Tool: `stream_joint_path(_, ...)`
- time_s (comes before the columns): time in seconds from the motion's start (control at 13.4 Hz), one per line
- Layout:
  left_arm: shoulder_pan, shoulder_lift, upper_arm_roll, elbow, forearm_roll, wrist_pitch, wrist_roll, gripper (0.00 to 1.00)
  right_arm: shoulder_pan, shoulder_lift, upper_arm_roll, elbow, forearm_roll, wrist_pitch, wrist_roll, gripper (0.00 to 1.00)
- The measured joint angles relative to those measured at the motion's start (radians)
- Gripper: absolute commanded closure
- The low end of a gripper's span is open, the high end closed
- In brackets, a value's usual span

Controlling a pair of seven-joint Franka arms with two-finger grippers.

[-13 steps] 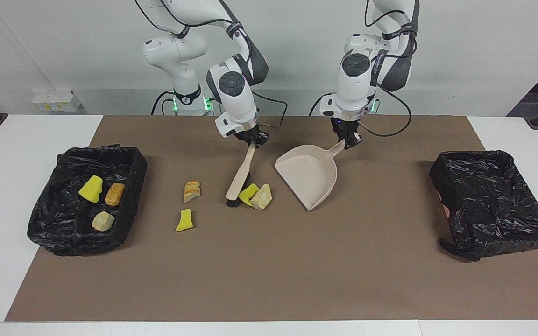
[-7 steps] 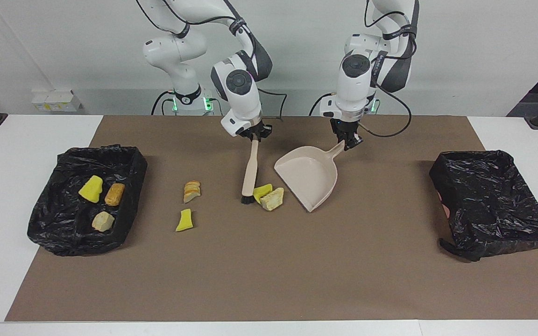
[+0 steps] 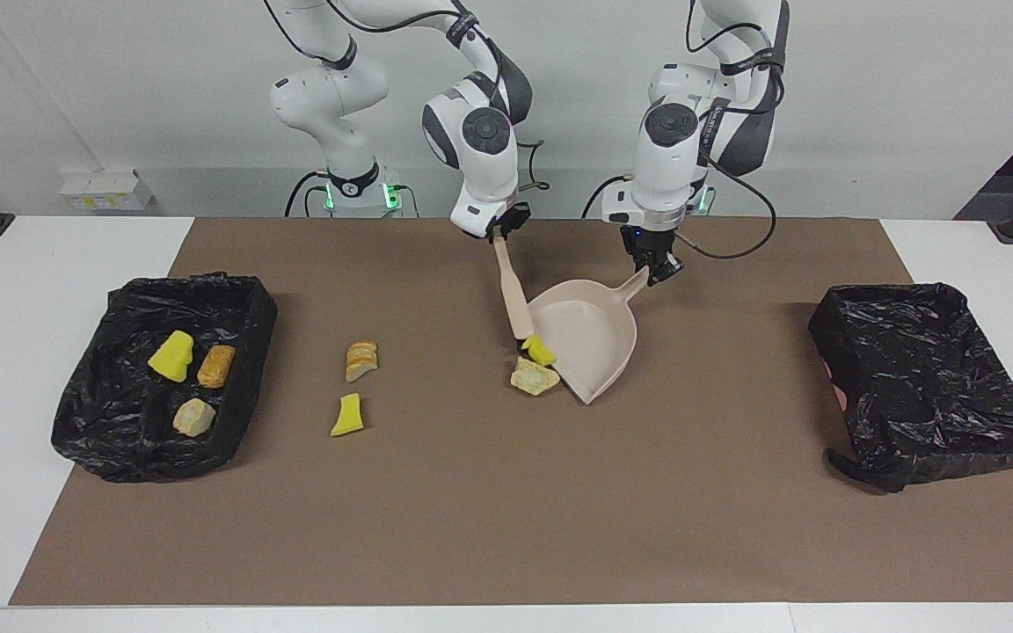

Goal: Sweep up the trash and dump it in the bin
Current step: 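Push the pieces into the dustpan with the brush in the right gripper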

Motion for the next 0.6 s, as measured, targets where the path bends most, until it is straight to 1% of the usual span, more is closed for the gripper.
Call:
stream_joint_path(0.22, 0.000, 0.000, 0.000, 0.000, 0.000, 0.000, 0.000, 1.00, 0.046, -0.021, 0.002, 0.010, 0.000, 0.006, 0.000, 1.00)
stream_joint_path(0.6, 0.006, 0.000, 0.001, -0.001, 0.000, 0.000, -0.008, 1.00, 0.051, -0.040, -0.002, 0.049, 0.000, 0.004, 0.000, 1.00)
